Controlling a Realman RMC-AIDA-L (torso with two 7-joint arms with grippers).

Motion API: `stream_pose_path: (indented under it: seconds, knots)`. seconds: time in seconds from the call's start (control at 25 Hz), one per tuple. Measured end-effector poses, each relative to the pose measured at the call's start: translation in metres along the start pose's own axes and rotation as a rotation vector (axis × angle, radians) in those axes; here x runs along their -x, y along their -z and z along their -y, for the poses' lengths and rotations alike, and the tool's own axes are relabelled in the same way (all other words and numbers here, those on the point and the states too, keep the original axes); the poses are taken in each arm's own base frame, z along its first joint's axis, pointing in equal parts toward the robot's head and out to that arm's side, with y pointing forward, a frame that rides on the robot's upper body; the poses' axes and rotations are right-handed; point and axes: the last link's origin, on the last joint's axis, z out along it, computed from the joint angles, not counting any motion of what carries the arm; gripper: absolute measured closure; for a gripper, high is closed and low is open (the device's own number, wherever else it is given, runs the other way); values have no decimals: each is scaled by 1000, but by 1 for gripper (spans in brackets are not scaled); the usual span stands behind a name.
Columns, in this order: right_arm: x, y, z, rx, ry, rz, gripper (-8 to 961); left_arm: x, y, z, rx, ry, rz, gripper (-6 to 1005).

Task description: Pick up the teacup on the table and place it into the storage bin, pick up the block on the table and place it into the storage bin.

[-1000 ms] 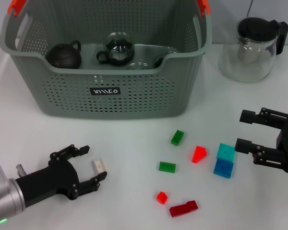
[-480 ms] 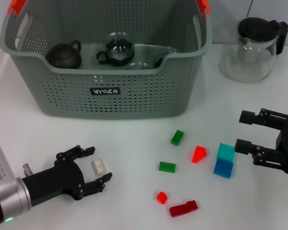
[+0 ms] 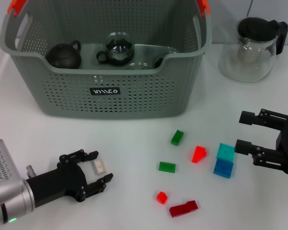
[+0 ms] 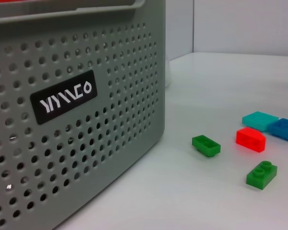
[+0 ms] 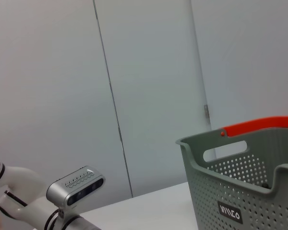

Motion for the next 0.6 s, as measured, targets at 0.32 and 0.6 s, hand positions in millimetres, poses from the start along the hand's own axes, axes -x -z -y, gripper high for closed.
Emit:
stream_pose_path:
  seconds: [0.32, 0.6]
  knots:
    - [0, 0, 0, 1, 0, 1, 209, -3, 4, 1, 1, -2, -22, 350]
    - [0, 0, 0, 1, 0, 2, 209, -5, 9, 5, -1, 22, -28, 590]
